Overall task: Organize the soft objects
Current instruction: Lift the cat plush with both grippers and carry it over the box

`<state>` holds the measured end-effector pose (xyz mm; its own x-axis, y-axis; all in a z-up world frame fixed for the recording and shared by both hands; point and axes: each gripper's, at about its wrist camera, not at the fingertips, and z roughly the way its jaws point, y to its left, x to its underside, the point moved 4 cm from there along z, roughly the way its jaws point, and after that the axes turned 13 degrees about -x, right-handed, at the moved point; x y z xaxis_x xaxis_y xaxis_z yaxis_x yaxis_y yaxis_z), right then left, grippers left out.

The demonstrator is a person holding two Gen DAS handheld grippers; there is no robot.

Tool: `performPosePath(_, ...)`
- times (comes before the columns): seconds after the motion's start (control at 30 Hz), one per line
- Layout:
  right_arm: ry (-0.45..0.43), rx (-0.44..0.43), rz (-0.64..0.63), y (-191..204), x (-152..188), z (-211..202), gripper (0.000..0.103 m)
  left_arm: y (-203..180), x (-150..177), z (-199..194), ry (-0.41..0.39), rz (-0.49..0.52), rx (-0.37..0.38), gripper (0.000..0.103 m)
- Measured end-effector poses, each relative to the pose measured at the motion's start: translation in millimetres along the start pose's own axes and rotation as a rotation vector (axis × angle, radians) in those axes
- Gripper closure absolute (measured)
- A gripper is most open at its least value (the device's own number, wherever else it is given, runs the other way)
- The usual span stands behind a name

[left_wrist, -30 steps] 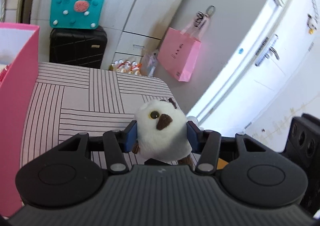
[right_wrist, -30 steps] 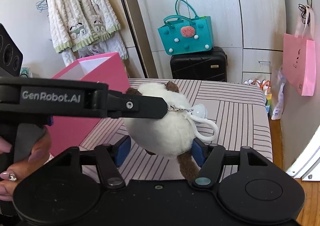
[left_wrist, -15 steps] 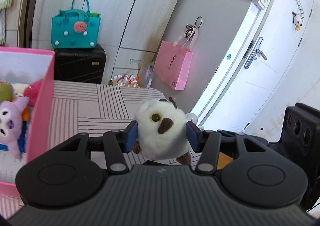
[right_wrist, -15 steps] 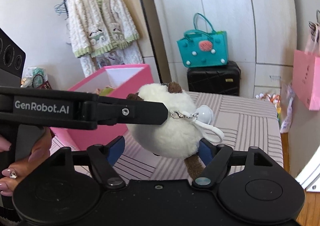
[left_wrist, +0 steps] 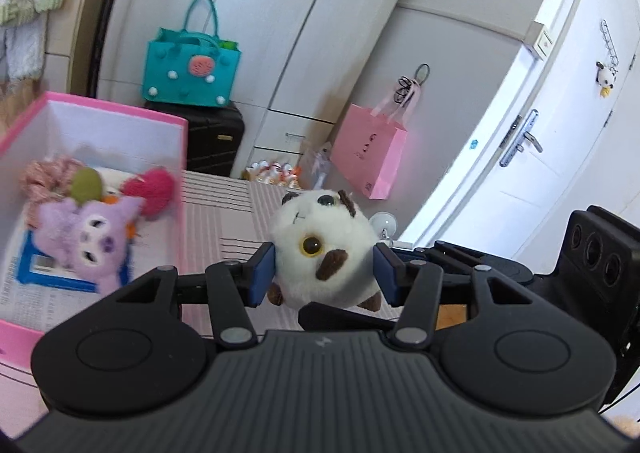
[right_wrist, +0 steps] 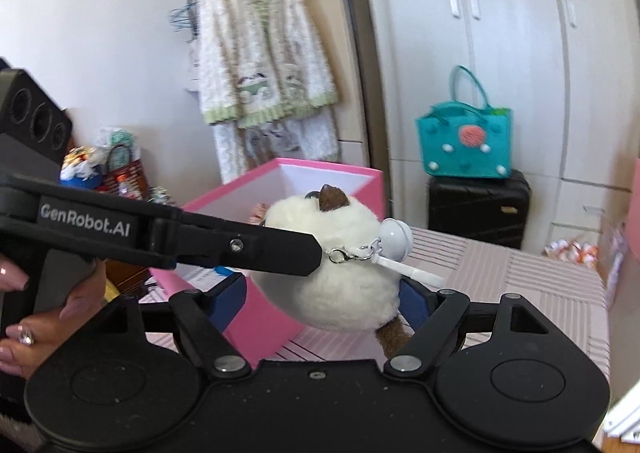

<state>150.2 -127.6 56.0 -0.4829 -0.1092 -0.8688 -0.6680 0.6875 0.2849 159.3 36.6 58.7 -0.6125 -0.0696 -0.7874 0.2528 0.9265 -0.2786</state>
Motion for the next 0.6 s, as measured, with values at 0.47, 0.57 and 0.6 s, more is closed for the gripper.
performPosePath(0.47, -0.021, -0.109, -0.072, 33.4, -29.3, 54.6, 0.029, 60.6, -16.5, -27.5, -0.083, -0.034, -0.101, 0.051)
performPosePath(0.57, -0.032, -0.114, -0.103, 37.5, -32.6, 61.4, 0.032, 70.9, -18.3, -28.1, -0.088, -0.044, -0.103, 0.051)
performPosePath(0.6, -0.028, -0.116, -0.104, 38.2, -34.1, 64.5, 0.032, 73.8, -19.5, -26.9, -0.087, -0.044, -0.105, 0.051)
